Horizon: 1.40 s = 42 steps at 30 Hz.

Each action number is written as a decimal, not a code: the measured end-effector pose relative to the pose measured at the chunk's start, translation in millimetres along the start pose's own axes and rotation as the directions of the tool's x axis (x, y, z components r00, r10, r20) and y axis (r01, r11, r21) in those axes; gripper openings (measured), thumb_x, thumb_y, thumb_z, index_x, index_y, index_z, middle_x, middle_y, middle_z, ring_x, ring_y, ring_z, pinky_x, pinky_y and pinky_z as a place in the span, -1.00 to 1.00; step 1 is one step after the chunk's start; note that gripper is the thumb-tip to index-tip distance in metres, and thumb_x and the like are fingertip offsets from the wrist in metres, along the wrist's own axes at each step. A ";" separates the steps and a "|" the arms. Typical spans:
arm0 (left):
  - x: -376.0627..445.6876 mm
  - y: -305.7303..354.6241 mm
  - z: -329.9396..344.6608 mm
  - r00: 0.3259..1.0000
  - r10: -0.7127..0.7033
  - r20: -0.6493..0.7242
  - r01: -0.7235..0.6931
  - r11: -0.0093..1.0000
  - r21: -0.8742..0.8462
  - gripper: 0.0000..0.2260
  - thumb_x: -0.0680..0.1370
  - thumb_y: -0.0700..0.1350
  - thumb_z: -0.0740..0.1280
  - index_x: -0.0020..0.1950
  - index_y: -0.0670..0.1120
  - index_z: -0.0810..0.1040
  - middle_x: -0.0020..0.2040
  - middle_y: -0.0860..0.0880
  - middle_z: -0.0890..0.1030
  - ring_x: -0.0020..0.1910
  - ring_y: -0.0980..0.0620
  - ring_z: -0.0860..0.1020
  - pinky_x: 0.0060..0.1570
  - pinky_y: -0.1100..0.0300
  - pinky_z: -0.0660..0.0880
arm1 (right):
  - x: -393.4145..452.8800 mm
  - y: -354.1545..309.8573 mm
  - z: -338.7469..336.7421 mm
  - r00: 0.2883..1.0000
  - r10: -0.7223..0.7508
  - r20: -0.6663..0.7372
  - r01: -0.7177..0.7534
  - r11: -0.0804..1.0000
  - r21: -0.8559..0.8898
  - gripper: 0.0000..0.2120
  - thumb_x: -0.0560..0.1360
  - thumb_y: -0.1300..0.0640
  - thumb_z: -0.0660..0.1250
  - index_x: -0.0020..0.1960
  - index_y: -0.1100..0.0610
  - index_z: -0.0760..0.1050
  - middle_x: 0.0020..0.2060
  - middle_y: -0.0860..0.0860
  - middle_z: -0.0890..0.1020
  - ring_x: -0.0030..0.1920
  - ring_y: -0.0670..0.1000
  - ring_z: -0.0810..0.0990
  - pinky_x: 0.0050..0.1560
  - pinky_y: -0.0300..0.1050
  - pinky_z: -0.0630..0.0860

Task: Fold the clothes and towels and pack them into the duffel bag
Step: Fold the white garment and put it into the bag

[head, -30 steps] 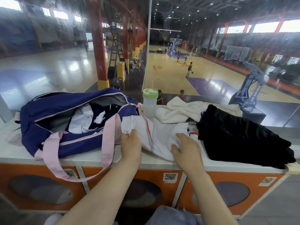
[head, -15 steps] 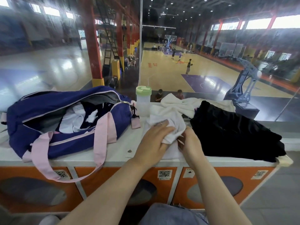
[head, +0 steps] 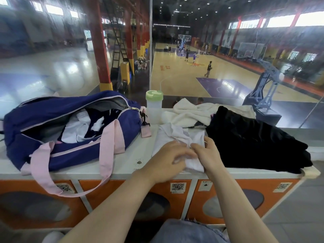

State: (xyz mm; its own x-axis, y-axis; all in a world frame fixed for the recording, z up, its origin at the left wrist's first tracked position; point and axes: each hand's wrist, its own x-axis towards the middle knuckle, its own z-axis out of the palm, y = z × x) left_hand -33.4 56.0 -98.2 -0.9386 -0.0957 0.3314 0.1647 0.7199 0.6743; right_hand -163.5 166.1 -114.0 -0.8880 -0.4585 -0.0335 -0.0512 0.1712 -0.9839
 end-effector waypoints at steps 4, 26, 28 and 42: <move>-1.1 -4.6 -12.2 0.908 -0.191 -0.373 0.171 0.982 -0.085 -0.67 0.50 -0.25 0.18 0.14 0.05 0.57 0.14 0.14 0.58 0.20 0.22 0.46 0.23 0.26 0.36 | 4.6 -0.3 1.2 0.998 -0.009 -0.063 0.003 0.996 -0.094 -0.74 0.47 0.14 0.37 0.13 0.13 0.46 -0.12 0.01 0.60 -0.14 0.01 0.58 -0.28 -0.10 0.49; -6.9 -6.2 -21.2 0.732 -0.613 -0.297 0.391 0.735 -0.554 -0.40 0.41 -0.25 0.32 0.42 0.10 0.31 0.30 0.05 0.46 0.27 0.04 0.45 0.25 0.07 0.45 | -3.9 -23.9 54.7 0.994 -0.090 0.063 0.102 0.969 -0.227 -0.64 0.47 -0.13 0.38 -0.05 0.18 0.52 -0.27 -0.04 0.57 -0.20 -0.02 0.57 -0.41 -0.40 0.36; -10.0 -3.6 -28.8 0.750 -0.594 -0.293 0.342 0.726 -0.596 -0.41 0.45 -0.31 0.32 0.41 0.10 0.32 0.28 0.06 0.46 0.25 0.06 0.45 0.17 0.17 0.44 | -12.6 -29.0 56.0 0.995 -0.076 0.068 0.077 0.997 -0.021 -0.72 0.49 -0.04 0.41 0.08 0.12 0.53 -0.16 -0.02 0.64 -0.14 -0.03 0.63 -0.26 -0.37 0.48; -52.7 4.6 -103.4 0.695 -0.660 -0.285 -0.068 0.335 -0.940 -0.40 0.42 -0.41 0.37 0.41 -0.07 0.37 0.25 -0.12 0.55 0.16 -0.16 0.57 0.09 -0.04 0.53 | -40.7 -93.6 87.5 0.956 -0.041 0.292 -0.088 0.905 0.416 -0.58 0.51 0.11 0.41 0.33 0.09 0.40 0.07 0.09 0.65 -0.12 0.04 0.71 -0.24 -0.08 0.61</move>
State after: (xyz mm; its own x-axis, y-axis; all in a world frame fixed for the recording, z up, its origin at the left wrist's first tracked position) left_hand 48.2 -6.8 -44.4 -0.6748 -0.7375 -0.0265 0.4034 -0.3987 0.8236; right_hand -82.7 92.4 -35.9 -0.7130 -0.6998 -0.0432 0.2221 -0.1670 -0.9606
